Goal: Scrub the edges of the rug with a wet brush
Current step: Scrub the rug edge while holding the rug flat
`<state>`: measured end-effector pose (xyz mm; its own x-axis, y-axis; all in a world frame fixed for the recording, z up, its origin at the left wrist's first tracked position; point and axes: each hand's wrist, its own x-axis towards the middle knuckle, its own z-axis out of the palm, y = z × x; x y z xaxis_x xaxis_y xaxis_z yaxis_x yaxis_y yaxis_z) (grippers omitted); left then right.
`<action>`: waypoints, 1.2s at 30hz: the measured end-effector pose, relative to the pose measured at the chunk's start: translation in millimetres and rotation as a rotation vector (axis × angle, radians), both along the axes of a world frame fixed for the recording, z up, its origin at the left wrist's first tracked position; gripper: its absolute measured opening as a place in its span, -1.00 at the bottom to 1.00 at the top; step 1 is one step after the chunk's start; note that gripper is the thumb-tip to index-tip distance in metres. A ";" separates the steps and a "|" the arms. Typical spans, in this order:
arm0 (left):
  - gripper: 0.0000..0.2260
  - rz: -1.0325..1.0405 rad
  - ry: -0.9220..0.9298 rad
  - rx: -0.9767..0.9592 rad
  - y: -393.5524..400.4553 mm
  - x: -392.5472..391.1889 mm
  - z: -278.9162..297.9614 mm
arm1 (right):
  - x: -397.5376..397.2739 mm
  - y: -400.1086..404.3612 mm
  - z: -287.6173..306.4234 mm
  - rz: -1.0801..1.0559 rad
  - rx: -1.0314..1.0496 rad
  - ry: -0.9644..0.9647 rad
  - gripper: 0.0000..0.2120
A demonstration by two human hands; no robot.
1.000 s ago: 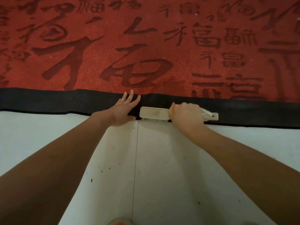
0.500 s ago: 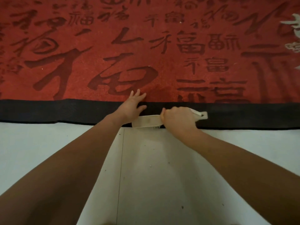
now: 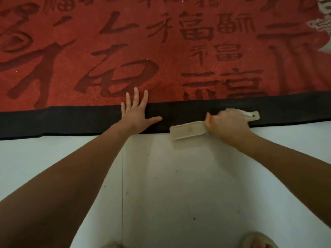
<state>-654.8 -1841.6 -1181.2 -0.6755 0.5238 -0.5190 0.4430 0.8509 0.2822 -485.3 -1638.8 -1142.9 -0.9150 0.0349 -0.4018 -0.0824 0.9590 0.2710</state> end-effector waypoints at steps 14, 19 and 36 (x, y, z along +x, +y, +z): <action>0.16 0.278 -0.110 -0.069 43.1 14.0 12.8 | 16.7 16.8 -2.3 -0.223 0.039 0.207 -0.79; 0.19 0.295 -0.149 -0.096 48.8 9.7 20.4 | -22.6 -35.4 2.2 -0.213 -0.069 0.232 -0.94; 0.18 0.282 -0.158 -0.134 51.1 11.3 21.0 | 25.7 33.1 -10.2 -0.237 -0.049 0.334 -0.68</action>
